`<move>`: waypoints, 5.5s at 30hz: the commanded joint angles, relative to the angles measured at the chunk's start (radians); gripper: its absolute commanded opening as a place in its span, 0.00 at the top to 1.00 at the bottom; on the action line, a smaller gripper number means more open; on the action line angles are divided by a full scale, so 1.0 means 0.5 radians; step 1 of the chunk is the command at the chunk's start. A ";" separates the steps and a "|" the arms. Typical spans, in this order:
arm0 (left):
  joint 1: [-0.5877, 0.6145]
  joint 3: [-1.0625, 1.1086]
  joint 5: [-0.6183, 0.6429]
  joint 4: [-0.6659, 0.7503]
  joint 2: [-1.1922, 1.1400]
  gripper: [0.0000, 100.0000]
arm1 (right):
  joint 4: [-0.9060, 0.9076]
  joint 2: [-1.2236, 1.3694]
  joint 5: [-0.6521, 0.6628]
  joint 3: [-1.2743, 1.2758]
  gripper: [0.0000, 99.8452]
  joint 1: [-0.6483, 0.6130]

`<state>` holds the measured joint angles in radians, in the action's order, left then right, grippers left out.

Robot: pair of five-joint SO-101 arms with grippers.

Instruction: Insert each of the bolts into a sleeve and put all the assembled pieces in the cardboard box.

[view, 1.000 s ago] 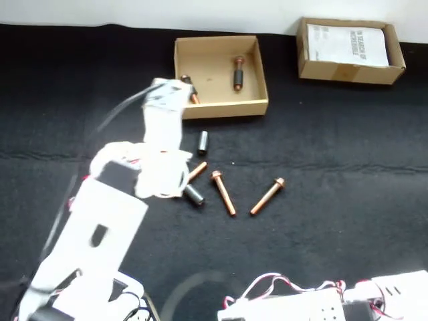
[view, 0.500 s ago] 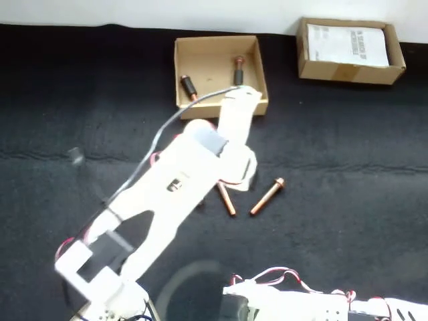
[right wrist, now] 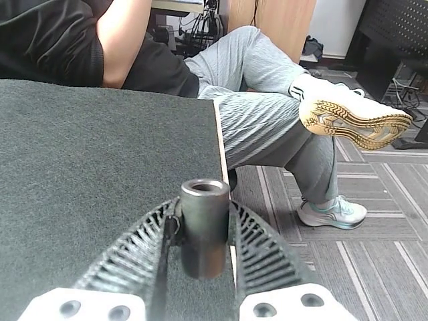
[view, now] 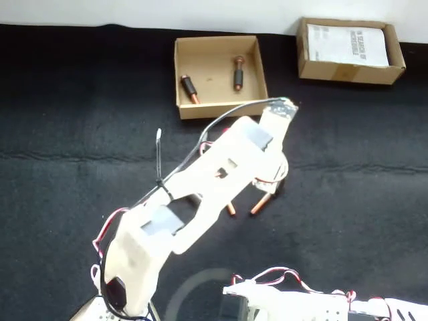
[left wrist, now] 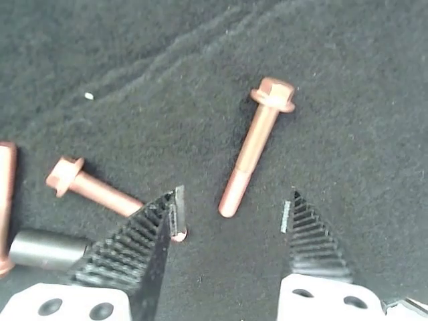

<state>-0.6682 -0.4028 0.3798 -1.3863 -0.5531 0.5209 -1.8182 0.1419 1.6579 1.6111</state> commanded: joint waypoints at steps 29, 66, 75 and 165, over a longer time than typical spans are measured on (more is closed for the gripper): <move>-0.097 -1.094 -0.365 -0.052 -0.916 0.76 | -0.048 -0.032 0.012 0.284 0.99 0.026; 0.069 -2.518 -0.304 -0.678 -0.643 0.99 | 0.385 -0.032 0.000 0.296 0.99 -1.254; 0.302 -2.521 -0.046 -0.678 -0.388 0.99 | 0.434 -0.032 -0.058 0.281 0.99 -2.312; 0.305 1.662 0.018 1.814 2.447 0.99 | -0.520 -0.032 -0.129 0.293 0.99 -4.150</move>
<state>-0.5025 0.4810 0.3261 -0.4488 0.6329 0.2785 -1.8182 0.0729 1.6594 -0.4726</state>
